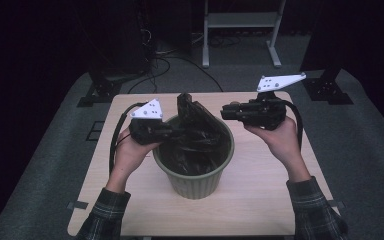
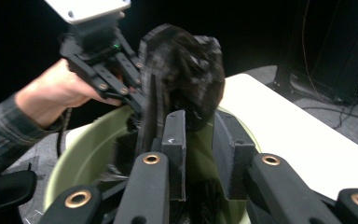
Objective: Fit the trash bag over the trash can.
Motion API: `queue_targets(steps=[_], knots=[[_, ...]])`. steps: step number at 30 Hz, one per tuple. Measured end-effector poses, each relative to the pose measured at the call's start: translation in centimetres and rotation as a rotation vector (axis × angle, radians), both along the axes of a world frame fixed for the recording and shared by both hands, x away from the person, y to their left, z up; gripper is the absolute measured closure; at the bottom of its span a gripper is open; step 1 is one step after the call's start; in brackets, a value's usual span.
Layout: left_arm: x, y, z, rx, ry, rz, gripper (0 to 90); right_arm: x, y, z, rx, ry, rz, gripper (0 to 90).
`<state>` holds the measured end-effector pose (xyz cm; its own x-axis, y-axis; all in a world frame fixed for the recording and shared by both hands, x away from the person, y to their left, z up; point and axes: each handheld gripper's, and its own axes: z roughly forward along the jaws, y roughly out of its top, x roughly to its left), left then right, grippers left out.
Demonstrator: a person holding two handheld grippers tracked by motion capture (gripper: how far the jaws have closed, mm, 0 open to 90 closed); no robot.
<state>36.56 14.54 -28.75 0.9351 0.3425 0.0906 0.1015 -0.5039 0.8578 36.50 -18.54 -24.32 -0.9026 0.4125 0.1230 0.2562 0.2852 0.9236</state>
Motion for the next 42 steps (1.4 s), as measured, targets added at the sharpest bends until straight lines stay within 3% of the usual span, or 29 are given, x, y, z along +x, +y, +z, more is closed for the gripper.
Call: queue_targets(steps=[11,13,16,18,22,33,40,42], knots=[[-0.1,-0.2,-0.1,0.003,0.005,-0.013,88.6,-0.2,1.8,0.0,0.013,0.008,0.060,74.7],[-0.1,-0.2,-0.1,-0.002,0.006,-0.015,88.6,-0.1,2.2,-0.1,0.005,0.011,0.074,77.8],[-0.2,0.1,-0.1,-0.011,0.011,-0.020,88.6,-0.1,2.7,-0.3,-0.009,-0.001,0.081,89.8],[-0.2,0.6,-0.1,-0.029,0.016,-0.023,88.4,-0.1,2.6,-0.4,-0.015,-0.005,0.073,89.9],[-0.3,1.7,-0.2,-0.064,0.030,-0.017,88.4,0.1,1.7,-0.5,-0.015,-0.004,0.055,89.9],[-0.5,4.7,-0.3,-0.073,0.032,0.033,86.6,0.2,-2.2,-1.3,-0.031,0.010,-0.034,90.0],[-0.7,6.8,-0.1,-0.101,0.028,0.076,86.5,0.1,-4.4,-1.1,-0.027,0.013,-0.083,90.0],[-0.7,7.3,0.0,-0.105,0.023,0.095,83.0,0.2,-4.7,-1.2,-0.025,0.019,-0.088,90.0]])
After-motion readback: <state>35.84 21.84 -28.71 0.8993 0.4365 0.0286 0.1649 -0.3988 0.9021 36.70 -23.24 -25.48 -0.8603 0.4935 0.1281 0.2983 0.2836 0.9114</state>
